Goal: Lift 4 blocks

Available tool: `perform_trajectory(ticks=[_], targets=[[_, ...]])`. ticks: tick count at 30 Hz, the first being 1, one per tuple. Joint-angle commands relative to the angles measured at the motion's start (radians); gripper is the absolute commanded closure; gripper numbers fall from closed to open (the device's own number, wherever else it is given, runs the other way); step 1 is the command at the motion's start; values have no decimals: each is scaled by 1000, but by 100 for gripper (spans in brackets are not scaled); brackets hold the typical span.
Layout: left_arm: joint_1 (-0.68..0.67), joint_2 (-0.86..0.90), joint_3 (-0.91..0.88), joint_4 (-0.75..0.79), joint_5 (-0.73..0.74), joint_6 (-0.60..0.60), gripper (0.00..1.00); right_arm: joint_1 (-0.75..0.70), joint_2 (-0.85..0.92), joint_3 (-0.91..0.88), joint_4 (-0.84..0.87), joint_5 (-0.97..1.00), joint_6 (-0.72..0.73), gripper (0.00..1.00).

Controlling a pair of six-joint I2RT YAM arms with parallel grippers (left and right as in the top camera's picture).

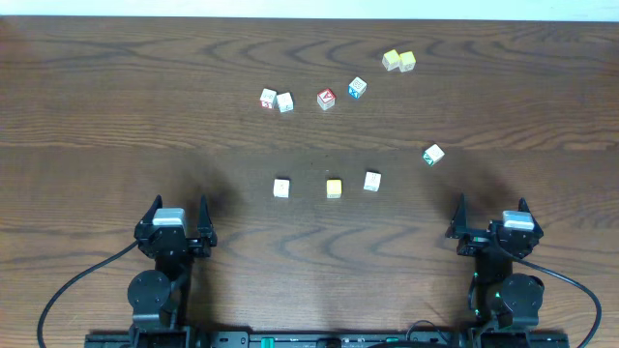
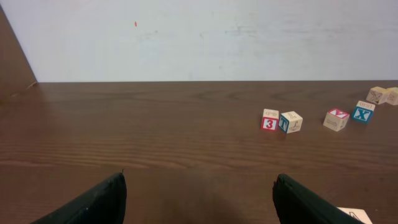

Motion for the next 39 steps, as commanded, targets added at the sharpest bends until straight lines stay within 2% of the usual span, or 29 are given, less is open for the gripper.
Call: perform_trajectory(ticks=[1, 4, 8, 11, 17, 20, 22, 25, 30, 32, 34, 37, 39], targets=[[1, -6, -8, -46, -1, 6, 24, -12, -5, -2, -5, -4, -11, 1], [1, -6, -8, -45, 23, -8, 24, -12, -5, -2, -5, -4, -11, 1], [1, -6, -8, -10, 214, -159, 24, -12, -5, -2, -5, -4, -11, 1], [1, -6, -8, 145, 332, -251, 24, -12, -5, -2, -5, -4, -11, 1], [1, -6, -8, 483, 362, -239, 24, -12, -5, -2, -5, -4, -11, 1], [1, -5, 20, 536, 362, -200, 24, -12, -5, -2, -5, -4, -11, 1], [1, 19, 80, 481, 362, -177, 24, -12, -5, -2, -5, -4, -11, 1], [1, 122, 234, 309, 347, -155, 24, -12, -5, -2, -5, -4, -11, 1], [1, 486, 652, -194, 261, -153, 24, -12, -5, -2, -5, -4, -11, 1], [1, 650, 817, -369, 306, -145, 24, -12, -5, -2, -5, -4, -11, 1], [1, 789, 935, -483, 417, -145, 24, -12, -5, -2, -5, -4, -11, 1], [1, 930, 1019, -570, 524, -145, 24, -12, -5, -2, -5, -4, -11, 1], [1, 1008, 1033, -562, 554, -144, 24, -12, -5, -2, -5, -4, -11, 1]])
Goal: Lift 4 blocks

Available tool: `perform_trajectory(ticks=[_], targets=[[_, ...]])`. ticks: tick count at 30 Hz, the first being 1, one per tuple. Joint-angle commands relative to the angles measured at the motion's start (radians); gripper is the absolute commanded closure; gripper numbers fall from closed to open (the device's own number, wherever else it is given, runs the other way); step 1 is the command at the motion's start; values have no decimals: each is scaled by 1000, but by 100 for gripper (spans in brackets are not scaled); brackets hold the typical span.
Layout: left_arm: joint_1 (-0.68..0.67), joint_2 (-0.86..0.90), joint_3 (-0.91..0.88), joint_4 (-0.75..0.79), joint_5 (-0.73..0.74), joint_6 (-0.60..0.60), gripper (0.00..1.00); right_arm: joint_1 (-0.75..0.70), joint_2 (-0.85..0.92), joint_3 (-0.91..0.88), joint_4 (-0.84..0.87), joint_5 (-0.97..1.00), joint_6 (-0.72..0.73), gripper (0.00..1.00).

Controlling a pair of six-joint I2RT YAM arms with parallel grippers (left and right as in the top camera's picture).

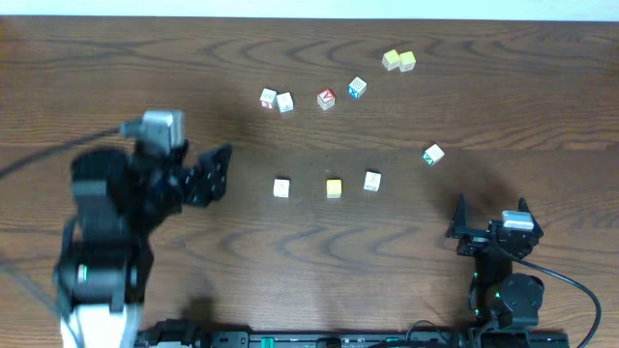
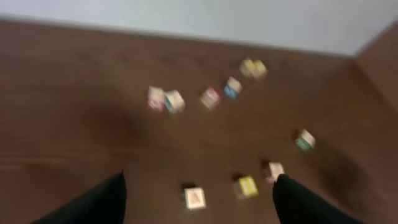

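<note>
Three blocks lie in a row mid-table: a white one [image 1: 281, 188], a yellow one [image 1: 334, 188] and another white one [image 1: 372, 181]. The blurred left wrist view shows the same white block [image 2: 194, 198] and yellow block [image 2: 247, 185] low between the fingers. My left gripper [image 1: 219, 174] hangs raised and open just left of the row, holding nothing. My right gripper [image 1: 491, 209] is open at the front right, holding nothing.
A green-marked block [image 1: 433, 154] lies alone at the right. Farther back are two white blocks [image 1: 277, 100], a red block [image 1: 326, 99], a blue block [image 1: 357, 88] and a yellowish pair [image 1: 398, 61]. The table's back edge [image 1: 309, 17] meets a pale wall.
My left arm has risen from its rest at the front left and now hangs over the table left of the block row, still open. The right arm and all blocks are unchanged.
</note>
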Motion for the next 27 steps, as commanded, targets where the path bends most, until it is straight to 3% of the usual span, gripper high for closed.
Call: perform_trajectory(ticks=[1, 5, 9, 12, 18, 27], targets=[[2, 118, 38, -23, 109, 10, 24, -12, -5, -2, -5, -1, -8, 1], [-18, 226, 84, -139, 44, -31, 24, -12, -5, -2, -5, -1, -8, 1], [-118, 344, 160, -304, -200, -151, 24, -12, -5, -2, -5, -1, -8, 1], [-204, 403, 159, -321, -285, -218, 24, -12, -5, -2, -4, -1, -8, 1], [-338, 547, 159, -301, -353, -242, 24, -12, -5, -2, -5, -1, -8, 1], [-357, 734, 159, -280, -379, -242, 24, -12, -5, -2, -5, -1, -8, 1]])
